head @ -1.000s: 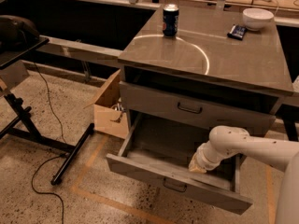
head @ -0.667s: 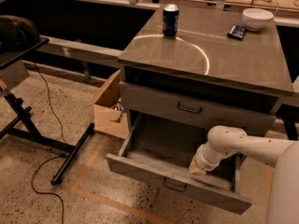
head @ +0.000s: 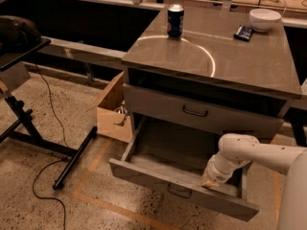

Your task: Open middle drawer

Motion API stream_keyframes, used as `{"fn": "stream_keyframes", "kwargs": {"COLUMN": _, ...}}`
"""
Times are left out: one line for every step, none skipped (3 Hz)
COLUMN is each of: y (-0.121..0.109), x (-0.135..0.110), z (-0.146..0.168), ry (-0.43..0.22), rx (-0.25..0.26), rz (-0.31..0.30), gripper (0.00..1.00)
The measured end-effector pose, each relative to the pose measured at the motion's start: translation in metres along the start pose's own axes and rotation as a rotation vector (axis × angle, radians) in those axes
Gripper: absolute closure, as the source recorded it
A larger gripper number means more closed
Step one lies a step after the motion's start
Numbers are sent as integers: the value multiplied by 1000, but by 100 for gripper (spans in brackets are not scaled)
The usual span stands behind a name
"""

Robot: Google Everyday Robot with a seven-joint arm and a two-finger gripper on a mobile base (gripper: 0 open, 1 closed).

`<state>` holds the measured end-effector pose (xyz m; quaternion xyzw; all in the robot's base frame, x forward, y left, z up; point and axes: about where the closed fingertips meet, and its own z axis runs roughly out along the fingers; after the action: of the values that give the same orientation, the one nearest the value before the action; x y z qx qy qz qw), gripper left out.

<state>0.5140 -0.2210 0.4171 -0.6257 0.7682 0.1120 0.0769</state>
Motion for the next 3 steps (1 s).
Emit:
{"fn": "stream_keyframes", "kwargs": {"y": 19, "x": 9, "z": 4, "ry": 32, "rx": -56, "rz": 24, "gripper": 100}}
{"fn": "stream_keyframes", "kwargs": {"y": 40, "x": 16, "z": 8, "ry": 66, "rx": -133, "rz": 38, "gripper": 100}}
{"fn": "stream_keyframes", "kwargs": {"y": 66, "x": 23, "z": 11, "ry": 96, "rx": -213, "rz": 61, "gripper": 100}}
